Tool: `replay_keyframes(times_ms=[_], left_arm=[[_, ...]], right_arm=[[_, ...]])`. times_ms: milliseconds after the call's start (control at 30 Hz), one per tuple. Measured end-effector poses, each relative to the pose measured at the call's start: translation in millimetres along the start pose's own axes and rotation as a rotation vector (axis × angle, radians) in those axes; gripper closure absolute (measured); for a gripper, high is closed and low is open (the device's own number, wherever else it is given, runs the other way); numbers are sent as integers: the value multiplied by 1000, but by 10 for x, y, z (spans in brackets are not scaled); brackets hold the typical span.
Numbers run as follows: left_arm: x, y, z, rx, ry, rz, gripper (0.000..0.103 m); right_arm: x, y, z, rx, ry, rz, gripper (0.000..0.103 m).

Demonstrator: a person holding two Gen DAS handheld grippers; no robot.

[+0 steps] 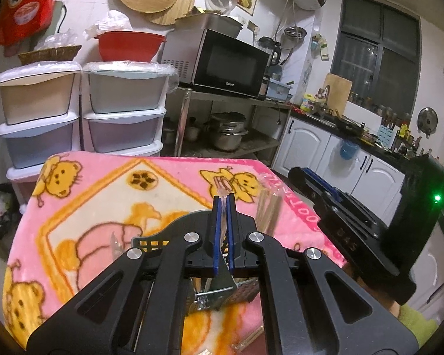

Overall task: Organize utensils
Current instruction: 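Open the left tool over the caddy while the right tool also releases, then withdraw both open tools toward the remaining chopsticks on the blanket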

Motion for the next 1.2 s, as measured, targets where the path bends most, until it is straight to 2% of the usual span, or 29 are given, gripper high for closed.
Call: replay_keyframes(times_ms=[167,300,367,500,867,1000,1200], left_arm=[[74,28,-4,-9,6,-19,102],[106,79,-68,-17,4,-31,95],[110,90,-120,-14,0,-37,92],[118,123,-221,-13,-12,-42,78],[193,117,-388,2,-19,-46,57],[243,106,-459,4,-25,-47,46],[327,121,-565,11,-29,-72,31]], right_arm=[[85,28,-76,41,38,-51,74],[154,34,-145,62,70,-66,70],[176,21,-173,70,85,-60,63],[211,-1,-231,68,106,-38,60],[354,-18,-446,65,154,-7,46],[412,-37,-541,75,170,-5,43],[452,-42,-691,82,168,4,31]])
Point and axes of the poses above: each gripper's, at about its wrist camera, not at the fingertips, and z roughly the way its jaws point, y to its left, x to its underside, the point moved 7 cm from there along z, roughly the way its jaws point
